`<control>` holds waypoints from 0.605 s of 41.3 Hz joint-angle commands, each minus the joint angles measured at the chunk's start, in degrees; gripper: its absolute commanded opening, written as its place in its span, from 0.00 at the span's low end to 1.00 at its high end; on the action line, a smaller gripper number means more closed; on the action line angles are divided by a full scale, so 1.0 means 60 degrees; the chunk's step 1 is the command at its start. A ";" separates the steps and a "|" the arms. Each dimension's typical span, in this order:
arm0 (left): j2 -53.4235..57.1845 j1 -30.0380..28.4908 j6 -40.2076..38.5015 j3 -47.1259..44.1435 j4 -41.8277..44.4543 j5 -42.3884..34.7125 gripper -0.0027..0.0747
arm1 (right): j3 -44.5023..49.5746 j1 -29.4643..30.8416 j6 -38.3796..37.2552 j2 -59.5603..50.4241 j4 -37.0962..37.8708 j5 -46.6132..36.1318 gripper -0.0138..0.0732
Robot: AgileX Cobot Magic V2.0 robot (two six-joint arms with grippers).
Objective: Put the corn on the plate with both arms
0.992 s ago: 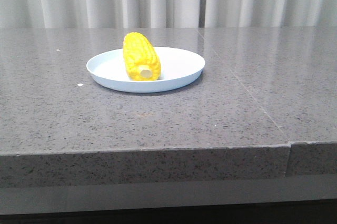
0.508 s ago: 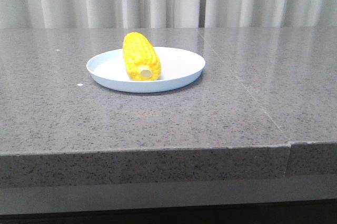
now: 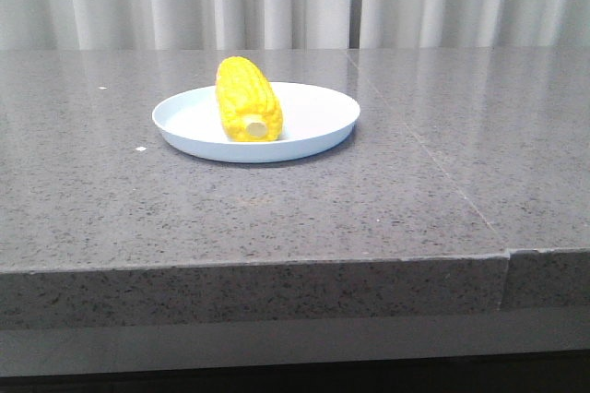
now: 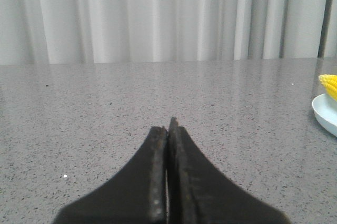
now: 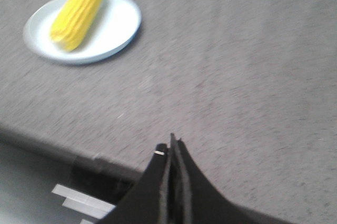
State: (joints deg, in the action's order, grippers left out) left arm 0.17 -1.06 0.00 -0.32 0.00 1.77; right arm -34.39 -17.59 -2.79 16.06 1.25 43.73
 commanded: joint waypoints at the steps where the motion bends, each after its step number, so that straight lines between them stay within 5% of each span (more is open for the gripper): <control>1: 0.0196 0.0072 -0.0109 -0.0035 0.0000 -0.0876 0.01 | 0.0955 0.0901 0.0097 -0.0698 0.0007 -0.2397 0.08; 9: 0.0196 0.0072 -0.0109 -0.0035 0.0000 -0.0876 0.01 | 0.3503 0.2116 0.0097 -0.2261 -0.0064 -0.4746 0.08; 25: 0.0196 0.0072 -0.0109 -0.0035 0.0000 -0.0876 0.01 | 0.5835 0.2486 0.0097 -0.2901 -0.0097 -0.7629 0.08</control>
State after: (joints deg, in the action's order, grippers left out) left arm 0.17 -1.06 0.00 -0.32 0.00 1.74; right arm 1.36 -3.23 -2.68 -0.59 0.76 5.69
